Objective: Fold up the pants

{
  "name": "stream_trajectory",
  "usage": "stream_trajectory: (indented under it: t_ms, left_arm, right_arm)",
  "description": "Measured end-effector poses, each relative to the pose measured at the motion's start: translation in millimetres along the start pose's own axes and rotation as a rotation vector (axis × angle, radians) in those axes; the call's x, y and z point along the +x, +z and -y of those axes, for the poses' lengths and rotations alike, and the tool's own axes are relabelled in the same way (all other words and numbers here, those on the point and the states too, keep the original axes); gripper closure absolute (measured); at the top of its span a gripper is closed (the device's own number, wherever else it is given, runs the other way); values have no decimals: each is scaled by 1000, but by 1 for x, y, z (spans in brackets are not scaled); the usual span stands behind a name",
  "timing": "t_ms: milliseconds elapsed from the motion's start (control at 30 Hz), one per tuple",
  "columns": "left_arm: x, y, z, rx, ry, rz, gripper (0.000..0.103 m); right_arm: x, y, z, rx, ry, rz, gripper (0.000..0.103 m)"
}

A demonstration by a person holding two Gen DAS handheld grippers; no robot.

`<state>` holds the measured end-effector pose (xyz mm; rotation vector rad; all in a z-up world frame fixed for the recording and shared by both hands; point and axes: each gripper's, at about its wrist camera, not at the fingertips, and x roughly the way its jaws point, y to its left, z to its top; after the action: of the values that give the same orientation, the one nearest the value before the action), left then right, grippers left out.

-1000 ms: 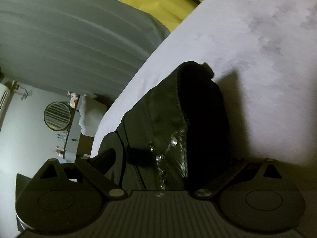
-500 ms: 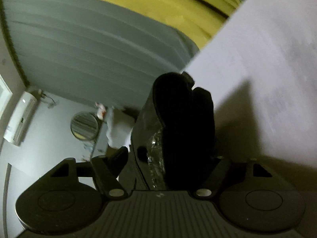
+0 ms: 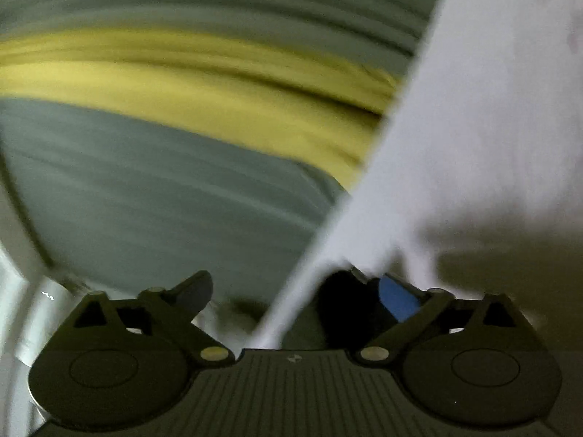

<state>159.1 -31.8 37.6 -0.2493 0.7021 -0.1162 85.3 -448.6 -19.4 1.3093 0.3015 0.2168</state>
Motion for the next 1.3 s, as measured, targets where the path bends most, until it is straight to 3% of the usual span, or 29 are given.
stream_trajectory:
  t_ms: [100, 233, 300, 333, 400, 467, 567, 667, 833, 967, 1133, 1300]
  left_arm:
    - [12, 1, 32, 76, -18, 10, 0]
    - [35, -12, 81, 247, -5, -6, 0]
    - [44, -20, 100, 286, 24, -14, 0]
    - [45, -26, 109, 297, 64, 21, 0]
    - [42, -35, 118, 263, 53, 68, 0]
    - [42, -43, 120, 182, 61, 117, 0]
    - [48, -48, 112, 105, 61, 140, 0]
    - [51, -50, 108, 98, 57, 144, 0]
    - [62, -55, 109, 106, 58, 159, 0]
    - [71, -63, 102, 100, 44, 161, 0]
    - [46, -48, 93, 214, -2, 22, 0]
    - [-4, -69, 49, 351, 70, -3, 0]
  right_arm:
    - [9, -18, -15, -91, 40, -24, 7]
    - [29, -42, -36, -300, -36, -68, 37]
    - [35, -44, -37, -365, -111, -64, 51]
    - [35, -43, -36, -411, -162, -51, 56]
    - [36, -42, -36, -467, -239, 1, 62]
    - [33, -43, -39, -504, -274, 63, 62]
    - [35, -50, -40, -532, -344, 114, 45]
    - [43, -46, -36, -523, -410, 82, 44]
    - [40, -54, -32, -595, -546, 138, 38]
    - [44, -61, -25, -671, -590, 142, 33]
    - [43, -63, -24, -668, -608, 157, 25]
    - [39, -75, -30, -751, -614, 204, 23]
